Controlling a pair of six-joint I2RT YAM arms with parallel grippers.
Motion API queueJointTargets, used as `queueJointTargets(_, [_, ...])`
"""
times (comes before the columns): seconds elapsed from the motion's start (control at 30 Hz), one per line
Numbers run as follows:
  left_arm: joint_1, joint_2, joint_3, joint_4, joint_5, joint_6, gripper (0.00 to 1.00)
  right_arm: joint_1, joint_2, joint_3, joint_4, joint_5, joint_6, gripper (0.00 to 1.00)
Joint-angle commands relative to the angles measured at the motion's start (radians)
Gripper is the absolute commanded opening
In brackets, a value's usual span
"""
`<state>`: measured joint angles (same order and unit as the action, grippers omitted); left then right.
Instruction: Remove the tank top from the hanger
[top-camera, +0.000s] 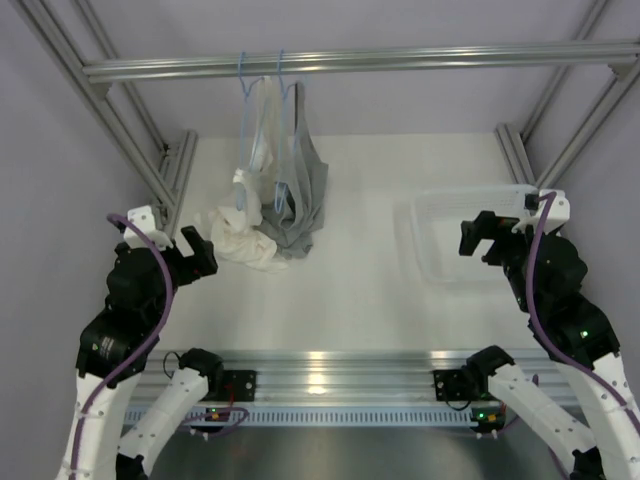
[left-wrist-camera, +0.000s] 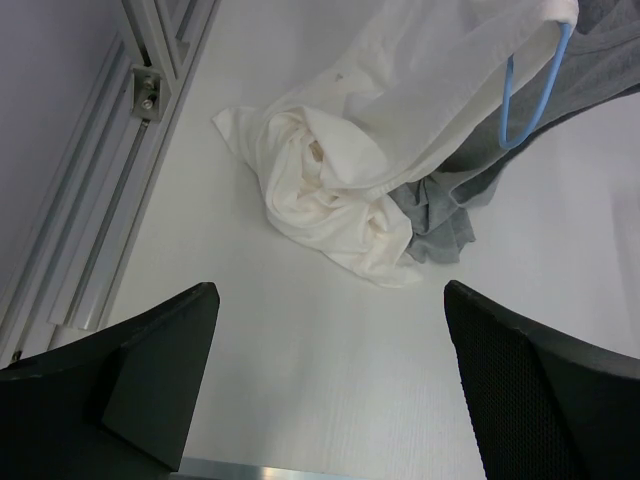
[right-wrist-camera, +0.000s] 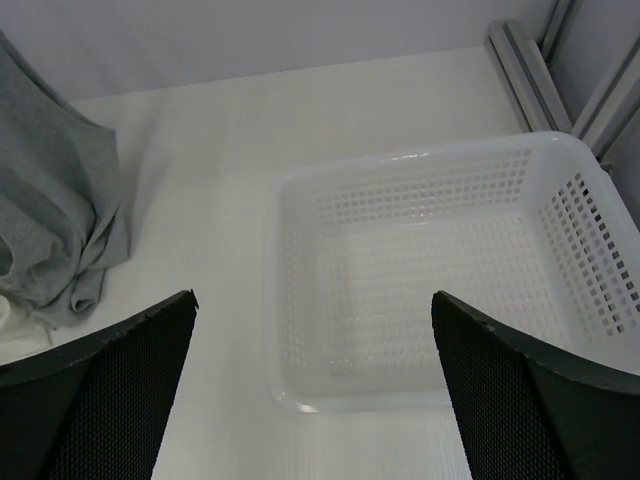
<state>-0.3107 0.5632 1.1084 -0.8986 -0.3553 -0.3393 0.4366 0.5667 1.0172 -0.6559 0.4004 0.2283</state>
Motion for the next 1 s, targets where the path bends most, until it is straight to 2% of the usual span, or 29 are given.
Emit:
queueJointTargets(0.0, [-0.004,0.009,0.028,0.015,0.009,-0.006,0.99,0.013,-0.013,0.027,-0.022,0.028,-0.007,0.99])
queueJointTargets(0.2, [-0.004,0.009,0.086,0.009,0.035,-0.013,0.99,0.014,-0.022,0.017,-0.019,0.034,-0.010,0.99])
queueJointTargets(0.3, [-0.004,0.038,0.163,0.009,0.061,0.005,0.99,0.013,-0.047,-0.003,0.004,0.018,-0.017,0.99])
queueJointTargets(0.4, [-0.004,0.128,0.293,0.009,0.171,0.016,0.99,0.014,-0.050,-0.012,0.019,-0.031,-0.017,0.99])
queueJointTargets(0.53, [-0.004,0.358,0.500,0.012,0.390,-0.017,0.99,0.013,-0.025,-0.012,0.021,-0.080,-0.012,0.99])
queueJointTargets(0.63, [-0.004,0.527,0.684,0.013,0.475,-0.018,0.99,0.014,-0.016,-0.031,0.022,-0.095,-0.032,0.99])
queueJointTargets(0.73, [-0.030,0.685,0.842,0.009,0.454,-0.015,0.95,0.013,-0.014,-0.043,0.025,-0.101,-0.029,0.99])
queueJointTargets(0.77, [-0.053,0.723,0.876,0.003,0.417,-0.014,0.86,0.014,-0.016,-0.043,0.025,-0.103,-0.030,0.99])
queueJointTargets(0.8, [-0.112,0.760,0.943,-0.003,0.373,0.005,0.81,0.013,-0.016,-0.046,0.027,-0.103,-0.029,0.99])
queueJointTargets(0.83, [-0.138,0.837,0.976,-0.025,0.252,0.020,0.80,0.014,-0.014,-0.046,0.027,-0.103,-0.032,0.99])
queueJointTargets(0.87, [-0.158,0.875,1.004,-0.034,0.204,0.031,0.80,0.014,-0.016,-0.046,0.027,-0.103,-0.037,1.00])
queueJointTargets(0.97, [-0.166,0.975,1.051,-0.045,0.104,0.060,0.75,0.013,-0.025,-0.048,0.027,-0.107,-0.041,0.99])
